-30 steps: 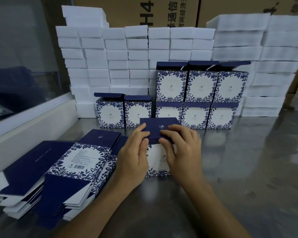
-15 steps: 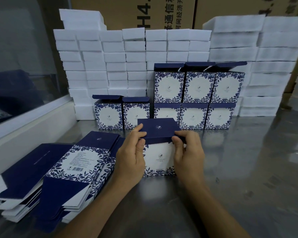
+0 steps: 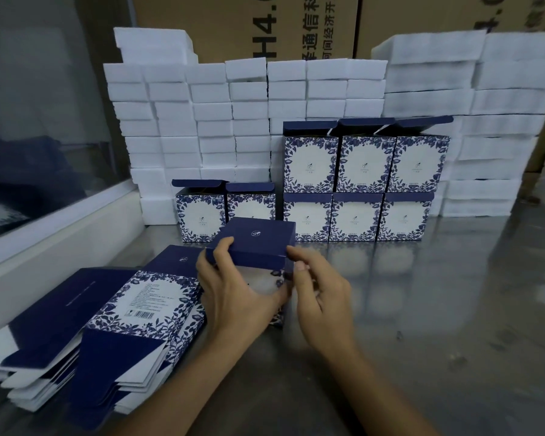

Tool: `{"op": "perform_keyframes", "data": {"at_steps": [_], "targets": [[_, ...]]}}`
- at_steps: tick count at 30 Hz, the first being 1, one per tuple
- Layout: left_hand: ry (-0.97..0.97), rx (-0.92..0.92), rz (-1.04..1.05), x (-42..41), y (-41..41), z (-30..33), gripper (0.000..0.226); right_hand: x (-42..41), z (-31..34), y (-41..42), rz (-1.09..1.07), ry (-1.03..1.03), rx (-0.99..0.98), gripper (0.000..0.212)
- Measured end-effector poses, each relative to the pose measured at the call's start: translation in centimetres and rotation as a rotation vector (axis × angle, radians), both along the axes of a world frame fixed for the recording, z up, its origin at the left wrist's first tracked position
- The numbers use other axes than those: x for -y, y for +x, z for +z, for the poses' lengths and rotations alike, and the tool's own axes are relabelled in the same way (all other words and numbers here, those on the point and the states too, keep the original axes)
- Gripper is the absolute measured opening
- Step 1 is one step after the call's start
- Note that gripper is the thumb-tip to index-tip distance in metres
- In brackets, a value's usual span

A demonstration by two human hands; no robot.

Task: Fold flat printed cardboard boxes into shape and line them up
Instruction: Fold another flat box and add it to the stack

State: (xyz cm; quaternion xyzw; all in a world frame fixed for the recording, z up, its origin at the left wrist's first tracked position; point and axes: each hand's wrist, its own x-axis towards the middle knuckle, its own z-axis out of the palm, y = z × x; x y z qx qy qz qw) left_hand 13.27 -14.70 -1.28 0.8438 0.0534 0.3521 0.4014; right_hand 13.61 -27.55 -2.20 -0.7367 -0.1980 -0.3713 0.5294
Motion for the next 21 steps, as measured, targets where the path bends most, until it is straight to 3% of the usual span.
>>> {"op": "perform_keyframes", "data": {"at_steps": [4, 7, 11, 16, 21], "targets": [[-0.025, 0.140, -0.008, -0.4, 0.9, 1.8, 0.101, 1.2, -1.8, 1.9, -0.060, -0.046, -0.321, 0.018], [-0.102, 0.270, -0.022, -1.0, 3.0, 5.2, 0.099, 2.8, -2.5, 3.5, -0.162, 0.084, -0.545, 0.023], [-0.066, 0.318, 0.062, -2.1, 8.1, 10.2, 0.100, 2.7, -2.5, 3.8, -0.195, 0.109, -0.550, 0.028], [0.064, 0.186, 0.121, -2.7, 13.8, 12.1, 0.103, 2.7, -2.7, 4.1, -0.231, 0.057, -0.517, 0.028], [0.049, 0.102, 0.124, -2.5, 17.8, 12.5, 0.105, 2.0, -2.8, 4.4, -0.243, 0.037, -0.534, 0.028]]}}
